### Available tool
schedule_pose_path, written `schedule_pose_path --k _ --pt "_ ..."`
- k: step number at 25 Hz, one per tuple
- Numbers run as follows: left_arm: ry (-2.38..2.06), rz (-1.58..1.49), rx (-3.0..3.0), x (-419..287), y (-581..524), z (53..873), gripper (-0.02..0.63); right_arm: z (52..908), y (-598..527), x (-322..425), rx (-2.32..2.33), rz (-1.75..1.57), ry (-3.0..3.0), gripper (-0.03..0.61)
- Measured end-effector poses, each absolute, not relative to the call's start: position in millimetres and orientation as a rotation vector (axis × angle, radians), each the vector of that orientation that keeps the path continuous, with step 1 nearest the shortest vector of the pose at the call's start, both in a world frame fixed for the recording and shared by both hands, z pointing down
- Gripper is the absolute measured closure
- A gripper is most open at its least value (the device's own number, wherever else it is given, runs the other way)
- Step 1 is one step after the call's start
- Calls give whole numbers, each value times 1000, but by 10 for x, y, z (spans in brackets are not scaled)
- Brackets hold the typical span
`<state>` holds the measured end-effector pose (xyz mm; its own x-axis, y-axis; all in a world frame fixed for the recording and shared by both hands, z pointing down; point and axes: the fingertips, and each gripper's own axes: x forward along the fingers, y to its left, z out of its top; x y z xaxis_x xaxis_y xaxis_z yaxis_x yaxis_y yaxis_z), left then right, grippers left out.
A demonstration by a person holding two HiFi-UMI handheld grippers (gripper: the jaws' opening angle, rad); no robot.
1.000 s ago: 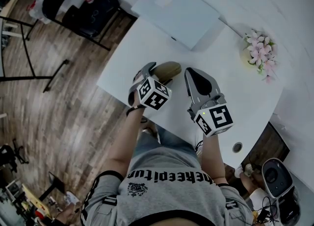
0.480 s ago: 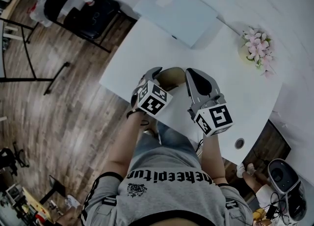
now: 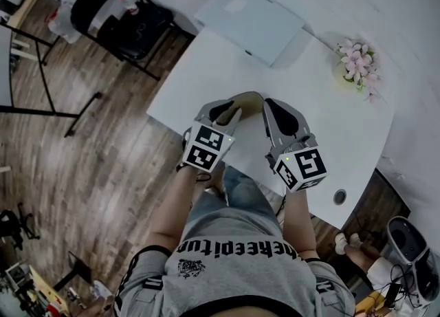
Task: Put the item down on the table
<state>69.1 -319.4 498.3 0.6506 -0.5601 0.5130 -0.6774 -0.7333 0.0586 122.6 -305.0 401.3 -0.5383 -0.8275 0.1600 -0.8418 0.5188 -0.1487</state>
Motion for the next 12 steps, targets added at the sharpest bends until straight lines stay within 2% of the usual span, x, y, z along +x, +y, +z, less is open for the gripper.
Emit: schedule_pose_path --k 3,12 --pt "-1077 613 2639 559 -3158 4801 598 3973 -2949 1182 1479 295 -2672 577" --pt "-1178 437 2670 218 -2904 4353 598 3828 -2651 1033 1509 219 -2649 577"
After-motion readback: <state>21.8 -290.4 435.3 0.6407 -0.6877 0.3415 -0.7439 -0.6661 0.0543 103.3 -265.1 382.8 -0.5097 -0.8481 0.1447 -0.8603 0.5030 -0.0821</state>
